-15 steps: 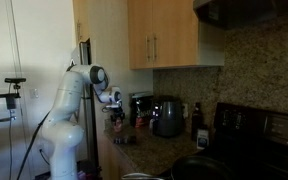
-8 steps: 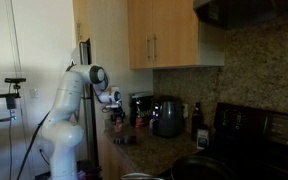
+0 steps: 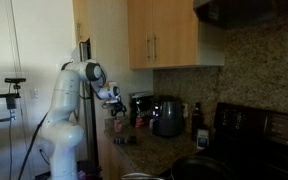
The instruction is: Move the can to the right then back to the left of the counter
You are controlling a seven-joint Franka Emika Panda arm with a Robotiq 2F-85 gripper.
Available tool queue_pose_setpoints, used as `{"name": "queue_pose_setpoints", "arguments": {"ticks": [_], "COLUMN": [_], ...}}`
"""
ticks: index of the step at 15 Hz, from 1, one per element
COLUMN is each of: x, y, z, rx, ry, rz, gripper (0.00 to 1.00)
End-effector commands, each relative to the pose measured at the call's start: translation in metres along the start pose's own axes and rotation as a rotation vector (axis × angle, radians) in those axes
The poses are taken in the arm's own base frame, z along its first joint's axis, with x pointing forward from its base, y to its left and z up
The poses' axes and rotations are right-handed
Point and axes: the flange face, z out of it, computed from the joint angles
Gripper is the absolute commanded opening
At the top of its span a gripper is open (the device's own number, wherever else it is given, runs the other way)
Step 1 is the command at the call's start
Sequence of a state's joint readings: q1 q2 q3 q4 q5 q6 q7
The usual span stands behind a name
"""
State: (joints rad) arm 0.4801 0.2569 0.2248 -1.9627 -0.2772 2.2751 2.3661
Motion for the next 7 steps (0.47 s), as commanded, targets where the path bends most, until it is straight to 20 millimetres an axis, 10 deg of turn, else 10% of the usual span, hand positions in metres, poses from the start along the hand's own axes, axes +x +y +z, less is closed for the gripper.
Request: {"name": "queue_pose_setpoints", "arguments": {"ticks": [1, 6, 7], "x": [0.013, 0.038, 0.016], "y": [0.018, 0.055, 0.033], "z": [-0.035, -0.068, -0.065], "rx": [0.027, -0.049, -0.03], "ry": [-0.02, -0.193, -0.133], "rz": [0.029, 0.058, 0.066], "gripper": [1.0, 1.0, 1.0]}}
